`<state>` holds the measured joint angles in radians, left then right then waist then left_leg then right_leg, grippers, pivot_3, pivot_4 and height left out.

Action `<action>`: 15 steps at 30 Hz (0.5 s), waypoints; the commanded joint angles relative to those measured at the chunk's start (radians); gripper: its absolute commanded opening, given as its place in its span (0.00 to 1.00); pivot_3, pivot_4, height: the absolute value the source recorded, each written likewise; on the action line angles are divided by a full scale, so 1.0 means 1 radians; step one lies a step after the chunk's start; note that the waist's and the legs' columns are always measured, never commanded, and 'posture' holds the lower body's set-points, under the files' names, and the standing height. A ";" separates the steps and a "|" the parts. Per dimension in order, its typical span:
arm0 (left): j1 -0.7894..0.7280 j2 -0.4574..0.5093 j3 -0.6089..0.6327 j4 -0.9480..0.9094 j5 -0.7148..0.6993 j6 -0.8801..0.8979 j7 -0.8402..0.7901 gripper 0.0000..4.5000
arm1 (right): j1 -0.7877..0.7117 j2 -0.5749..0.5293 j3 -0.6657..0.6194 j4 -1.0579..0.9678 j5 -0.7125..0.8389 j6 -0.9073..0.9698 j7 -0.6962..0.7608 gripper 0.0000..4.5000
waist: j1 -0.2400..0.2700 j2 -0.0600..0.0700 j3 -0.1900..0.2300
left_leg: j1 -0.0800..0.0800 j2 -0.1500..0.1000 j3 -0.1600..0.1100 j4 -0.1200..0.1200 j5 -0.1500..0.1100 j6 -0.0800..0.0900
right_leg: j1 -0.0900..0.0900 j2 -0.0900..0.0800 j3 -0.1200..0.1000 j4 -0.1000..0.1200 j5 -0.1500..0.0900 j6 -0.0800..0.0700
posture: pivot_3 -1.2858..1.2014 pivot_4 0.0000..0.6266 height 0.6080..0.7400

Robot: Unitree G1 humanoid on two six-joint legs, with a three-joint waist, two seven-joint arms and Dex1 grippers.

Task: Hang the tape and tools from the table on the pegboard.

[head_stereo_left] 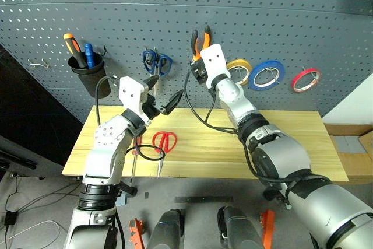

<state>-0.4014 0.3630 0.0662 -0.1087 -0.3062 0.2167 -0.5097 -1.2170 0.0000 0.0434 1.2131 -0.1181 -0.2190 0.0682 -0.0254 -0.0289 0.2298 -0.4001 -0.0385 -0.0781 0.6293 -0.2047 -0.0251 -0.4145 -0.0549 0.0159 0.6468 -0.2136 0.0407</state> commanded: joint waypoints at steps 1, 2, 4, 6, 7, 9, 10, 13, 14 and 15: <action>-0.011 -0.012 0.002 -0.025 0.004 0.030 0.033 1.00 | 0.033 -0.051 0.011 -0.130 0.000 0.124 0.077 0.99 | 0.000 0.000 0.000 | 0.000 0.000 0.000 0.000 0.001 0.000 | 0.001 0.000 0.000 0.000 0.000 0.001 | 0.52 0.30 1.00; -0.006 -0.014 0.001 -0.031 0.007 0.046 0.044 1.00 | 0.065 -0.059 0.024 -0.196 -0.001 0.178 0.109 0.99 | -0.001 0.000 0.000 | 0.000 0.000 0.000 0.000 0.001 0.000 | 0.001 0.000 0.000 0.000 -0.001 0.001 | 0.52 0.30 1.00; 0.003 -0.017 0.002 -0.041 0.007 0.075 0.060 1.00 | 0.118 -0.073 0.047 -0.315 -0.004 0.273 0.159 0.99 | -0.004 0.000 0.000 | 0.000 0.001 0.000 0.000 0.001 0.000 | 0.000 0.000 0.000 -0.001 0.000 0.001 | 0.52 0.31 1.00; 0.033 -0.013 0.000 -0.064 0.005 0.144 0.084 1.00 | 0.217 -0.098 0.092 -0.539 0.006 0.428 0.260 0.99 | -0.007 0.000 0.000 | -0.001 0.001 -0.001 -0.001 0.001 0.000 | -0.001 0.000 0.001 -0.001 0.001 -0.001 | 0.52 0.31 1.00; 0.061 -0.003 -0.009 -0.080 0.013 0.204 0.101 1.00 | 0.286 -0.115 0.122 -0.703 0.035 0.537 0.337 0.99 | -0.008 0.000 0.000 | -0.002 0.001 -0.001 -0.002 0.001 0.000 | -0.002 0.000 0.001 -0.001 0.001 -0.002 | 0.51 0.32 1.00; 0.108 0.018 -0.021 -0.109 0.024 0.322 0.130 1.00 | 0.388 -0.143 0.164 -0.966 0.094 0.732 0.445 0.99 | -0.012 0.000 0.000 | -0.003 0.003 -0.001 -0.003 -0.001 -0.001 | -0.004 0.000 0.001 -0.001 0.001 -0.001 | 0.51 0.32 1.00; 0.120 0.024 -0.022 -0.121 0.026 0.361 0.140 1.00 | 0.415 -0.151 0.173 -1.044 0.111 0.797 0.468 0.99 | -0.016 0.000 0.000 | -0.004 0.004 -0.001 -0.003 -0.002 -0.001 | -0.006 0.000 0.001 0.000 0.000 0.000 | 0.51 0.33 1.00; 0.179 0.032 -0.018 -0.145 0.020 0.551 0.187 1.00 | 0.509 -0.202 0.202 -1.338 0.238 1.044 0.578 0.99 | -0.024 0.000 0.002 | -0.010 0.004 -0.001 -0.002 -0.002 -0.001 | -0.011 0.000 0.000 0.000 0.000 0.000 | 0.51 0.33 1.00; 0.195 0.034 -0.019 -0.144 0.017 0.612 0.198 1.00 | 0.540 -0.234 0.222 -1.427 0.279 1.116 0.618 0.99 | -0.024 0.000 0.001 | -0.010 0.004 -0.002 -0.002 -0.002 -0.001 | -0.011 0.000 0.000 0.000 0.000 0.000 | 0.51 0.34 1.00; 0.202 0.036 -0.018 -0.144 0.015 0.650 0.203 1.00 | 0.557 -0.256 0.235 -1.481 0.303 1.164 0.639 0.99 | -0.024 0.000 0.002 | -0.010 0.004 -0.002 -0.001 -0.002 -0.001 | -0.011 0.000 -0.001 0.000 -0.001 0.000 | 0.51 0.34 1.00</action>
<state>-0.2058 0.3880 0.0443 -0.2061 -0.2857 0.7980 -0.3229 -0.6715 -0.2380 0.2620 -0.1371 0.1230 0.8561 0.6550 -0.0495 -0.0284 0.2313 -0.4105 -0.0345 -0.0810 0.6280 -0.2070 -0.0265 -0.4250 -0.0549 0.0144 0.6462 -0.2150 0.0422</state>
